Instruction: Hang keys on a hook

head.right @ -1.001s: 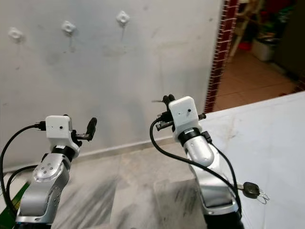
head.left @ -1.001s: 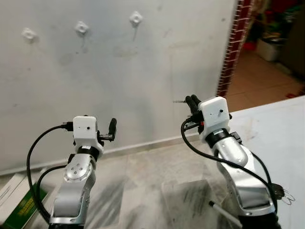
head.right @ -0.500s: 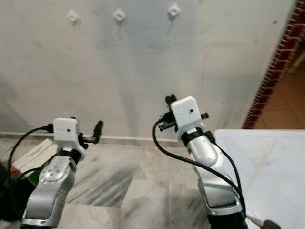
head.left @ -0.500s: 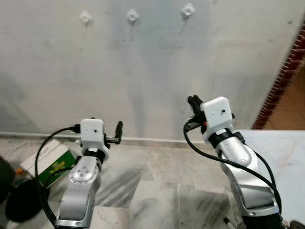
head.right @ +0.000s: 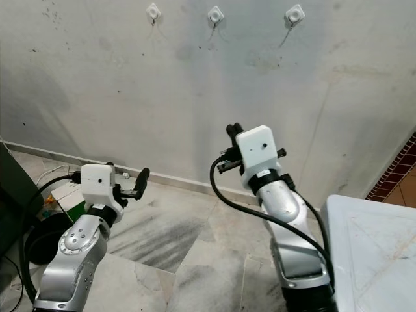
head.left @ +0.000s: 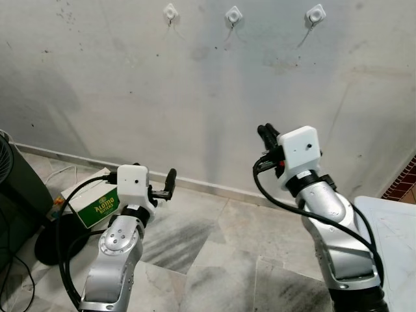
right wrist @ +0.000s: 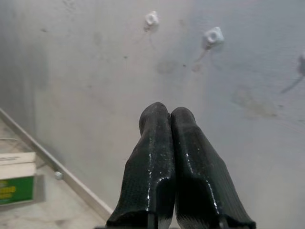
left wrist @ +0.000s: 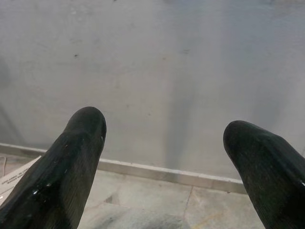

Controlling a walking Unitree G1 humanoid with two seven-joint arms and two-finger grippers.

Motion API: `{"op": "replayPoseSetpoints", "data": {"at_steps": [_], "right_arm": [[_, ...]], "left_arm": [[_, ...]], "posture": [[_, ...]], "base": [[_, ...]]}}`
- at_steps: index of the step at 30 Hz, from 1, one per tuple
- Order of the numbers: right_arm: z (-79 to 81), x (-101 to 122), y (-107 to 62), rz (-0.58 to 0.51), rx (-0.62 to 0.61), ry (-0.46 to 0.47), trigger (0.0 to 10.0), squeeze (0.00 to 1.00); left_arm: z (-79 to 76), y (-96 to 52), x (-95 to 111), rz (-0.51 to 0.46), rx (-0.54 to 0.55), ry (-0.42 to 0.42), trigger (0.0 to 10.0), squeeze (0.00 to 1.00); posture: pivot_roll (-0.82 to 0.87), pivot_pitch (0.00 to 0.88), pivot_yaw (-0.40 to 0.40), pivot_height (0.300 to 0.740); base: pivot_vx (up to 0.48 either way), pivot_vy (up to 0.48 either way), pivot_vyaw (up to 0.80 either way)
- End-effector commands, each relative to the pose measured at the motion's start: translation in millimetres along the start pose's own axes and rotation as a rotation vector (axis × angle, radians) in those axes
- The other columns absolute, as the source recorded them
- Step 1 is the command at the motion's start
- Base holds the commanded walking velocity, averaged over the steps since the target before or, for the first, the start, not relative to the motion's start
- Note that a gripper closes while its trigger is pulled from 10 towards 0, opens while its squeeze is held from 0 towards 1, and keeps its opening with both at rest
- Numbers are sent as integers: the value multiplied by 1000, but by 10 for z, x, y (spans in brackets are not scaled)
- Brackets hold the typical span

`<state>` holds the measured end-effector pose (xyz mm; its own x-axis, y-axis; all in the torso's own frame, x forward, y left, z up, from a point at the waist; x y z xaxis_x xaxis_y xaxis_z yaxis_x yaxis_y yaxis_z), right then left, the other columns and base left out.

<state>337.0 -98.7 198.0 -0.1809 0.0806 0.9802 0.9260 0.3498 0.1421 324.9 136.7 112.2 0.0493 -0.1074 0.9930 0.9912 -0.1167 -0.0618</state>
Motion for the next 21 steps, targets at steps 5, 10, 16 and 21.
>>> {"op": "replayPoseSetpoints", "data": {"at_steps": [5, 10, 16, 21], "right_arm": [[25, 33, -4, -13, 12, 0, 10000, 0], [-133, 26, -25, -5, -73, -56, 10000, 0], [-420, 4, -105, 13, -206, -128, 10000, 0], [-445, -34, -143, 23, -216, -106, 10000, 0]], "left_arm": [[30, 3, 31, -8, 1, 3, 10000, 0], [26, 3, 23, -5, -3, 0, 10000, 0], [2, 5, -1, 7, -19, -22, 10000, 0], [-68, 12, -12, 13, -58, -37, 10000, 0]], "posture": [[-68, 26, 48, 740], [-68, 26, 48, 740], [-76, 27, 56, 740], [-82, 28, 60, 740]], "base": [[0, 0, 0], [0, 0, 0], [0, 0, 0], [0, 0, 0]]}}
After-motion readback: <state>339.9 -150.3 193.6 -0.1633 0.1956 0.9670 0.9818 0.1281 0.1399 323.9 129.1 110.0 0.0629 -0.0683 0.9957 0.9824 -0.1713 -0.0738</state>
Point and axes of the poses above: a point about 5 cm out from each wrist's last joint towards the gripper, its own y axis pointing out of the wrist towards the gripper, its own x axis along the axis of the wrist's last joint, z = x × y, the point moved 5 cm from there along y, pointing out of the wrist towards the gripper, and after that the axes turned 8 degrees about y, right-handed, at the moved point
